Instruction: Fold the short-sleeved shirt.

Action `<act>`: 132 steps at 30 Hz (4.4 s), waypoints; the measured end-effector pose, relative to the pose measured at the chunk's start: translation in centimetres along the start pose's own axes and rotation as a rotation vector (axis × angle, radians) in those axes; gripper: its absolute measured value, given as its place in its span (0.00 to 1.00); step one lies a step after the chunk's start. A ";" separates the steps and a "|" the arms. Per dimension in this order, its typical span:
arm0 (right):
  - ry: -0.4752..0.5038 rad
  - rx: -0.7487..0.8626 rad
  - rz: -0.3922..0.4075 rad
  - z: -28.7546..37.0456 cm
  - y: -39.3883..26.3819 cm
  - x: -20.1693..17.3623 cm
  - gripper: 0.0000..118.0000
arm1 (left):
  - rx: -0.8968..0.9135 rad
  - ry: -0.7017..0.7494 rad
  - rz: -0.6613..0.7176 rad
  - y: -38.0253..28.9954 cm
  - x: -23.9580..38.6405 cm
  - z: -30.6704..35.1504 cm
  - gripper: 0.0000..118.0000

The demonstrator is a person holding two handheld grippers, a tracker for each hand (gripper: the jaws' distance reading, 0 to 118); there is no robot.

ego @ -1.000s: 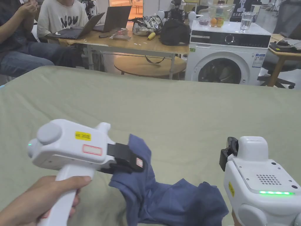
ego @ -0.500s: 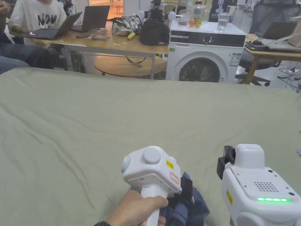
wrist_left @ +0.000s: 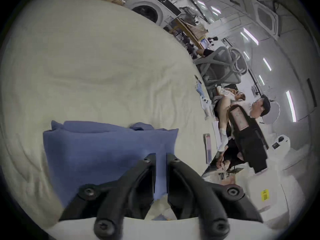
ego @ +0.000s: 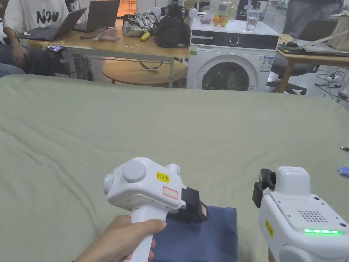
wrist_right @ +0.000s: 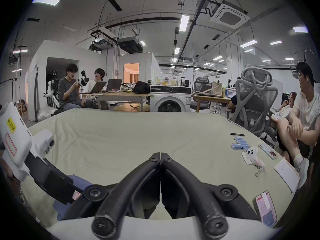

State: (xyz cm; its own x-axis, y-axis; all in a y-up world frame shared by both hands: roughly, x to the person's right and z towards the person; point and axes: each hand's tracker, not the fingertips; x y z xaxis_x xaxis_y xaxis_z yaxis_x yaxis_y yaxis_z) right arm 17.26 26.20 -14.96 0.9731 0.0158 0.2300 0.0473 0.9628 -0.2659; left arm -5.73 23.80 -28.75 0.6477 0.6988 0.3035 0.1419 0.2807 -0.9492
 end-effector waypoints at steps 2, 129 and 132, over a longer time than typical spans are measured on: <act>0.003 -0.003 -0.005 -0.1 -0.1 -0.2 0.00 | -0.062 -0.066 0.007 -0.3 -0.6 -2.4 0.04; 0.060 0.133 -0.051 0.1 0.6 -5.7 0.00 | 0.148 -0.196 0.154 -2.2 -13.3 8.3 0.13; 0.091 0.141 -0.040 -0.2 1.5 -7.5 0.00 | 0.175 -0.171 0.139 -2.3 -14.3 11.3 0.13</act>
State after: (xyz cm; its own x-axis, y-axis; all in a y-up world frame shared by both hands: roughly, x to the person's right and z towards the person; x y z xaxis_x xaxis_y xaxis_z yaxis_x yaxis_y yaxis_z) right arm 10.07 27.49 -17.23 0.9877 -0.0412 0.1508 0.0601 0.9906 -0.1232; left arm -23.76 20.57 -30.01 0.5145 0.8350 0.1951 -0.0802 0.2734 -0.9586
